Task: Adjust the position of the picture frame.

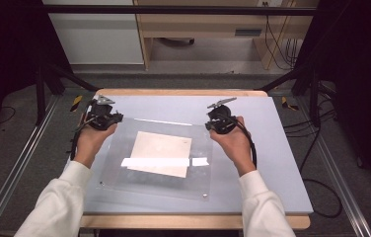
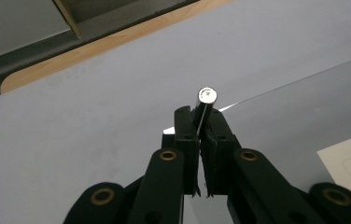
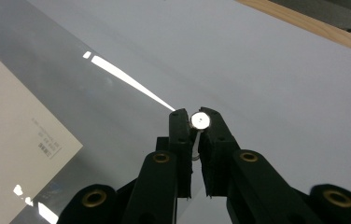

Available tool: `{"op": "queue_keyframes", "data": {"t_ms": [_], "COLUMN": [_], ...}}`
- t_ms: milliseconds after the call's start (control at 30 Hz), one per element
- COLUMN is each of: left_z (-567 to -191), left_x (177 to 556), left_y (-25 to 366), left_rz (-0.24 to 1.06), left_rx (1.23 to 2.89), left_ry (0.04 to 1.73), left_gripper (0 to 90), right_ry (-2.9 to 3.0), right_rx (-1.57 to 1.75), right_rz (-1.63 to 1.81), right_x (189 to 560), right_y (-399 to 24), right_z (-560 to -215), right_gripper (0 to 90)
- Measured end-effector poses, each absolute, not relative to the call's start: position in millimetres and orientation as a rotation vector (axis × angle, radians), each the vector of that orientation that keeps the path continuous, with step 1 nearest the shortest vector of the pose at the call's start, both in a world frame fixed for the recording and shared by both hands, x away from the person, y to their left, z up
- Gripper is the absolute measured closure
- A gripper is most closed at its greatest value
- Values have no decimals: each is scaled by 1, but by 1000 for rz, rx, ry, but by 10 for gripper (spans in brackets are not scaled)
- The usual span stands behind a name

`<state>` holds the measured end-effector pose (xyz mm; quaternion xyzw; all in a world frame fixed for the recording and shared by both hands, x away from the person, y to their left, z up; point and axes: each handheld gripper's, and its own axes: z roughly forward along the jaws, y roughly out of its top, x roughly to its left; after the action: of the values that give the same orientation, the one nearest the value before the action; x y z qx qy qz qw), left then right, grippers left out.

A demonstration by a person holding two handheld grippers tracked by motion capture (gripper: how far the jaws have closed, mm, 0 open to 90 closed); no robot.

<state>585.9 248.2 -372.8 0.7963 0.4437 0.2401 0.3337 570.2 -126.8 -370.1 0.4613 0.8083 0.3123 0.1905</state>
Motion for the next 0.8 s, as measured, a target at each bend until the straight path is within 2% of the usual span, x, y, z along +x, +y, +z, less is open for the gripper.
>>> {"op": "queue_keyframes", "data": {"t_ms": [333,467,533,600,800], "left_z": [-382,-383,-387,-391,-402], "left_x": [580,572,573,573,572], "left_y": [218,206,208,205,213], "left_rz": [631,707,657,682,633], "left_rx": [2142,2222,2190,2227,2202], "left_ry": [1147,1121,1142,1137,1167], "left_gripper": [849,847,847,848,849], "right_ry": [2289,2303,2301,2303,2298], "right_rx": [1335,1352,1356,1362,1351], "right_rz": [791,742,737,736,727], "right_x": [581,582,584,586,587], "right_y": [-155,-158,-159,-160,-155], "right_z": [-385,-394,-397,-401,-408], "right_gripper": [847,842,848,850,852]}}
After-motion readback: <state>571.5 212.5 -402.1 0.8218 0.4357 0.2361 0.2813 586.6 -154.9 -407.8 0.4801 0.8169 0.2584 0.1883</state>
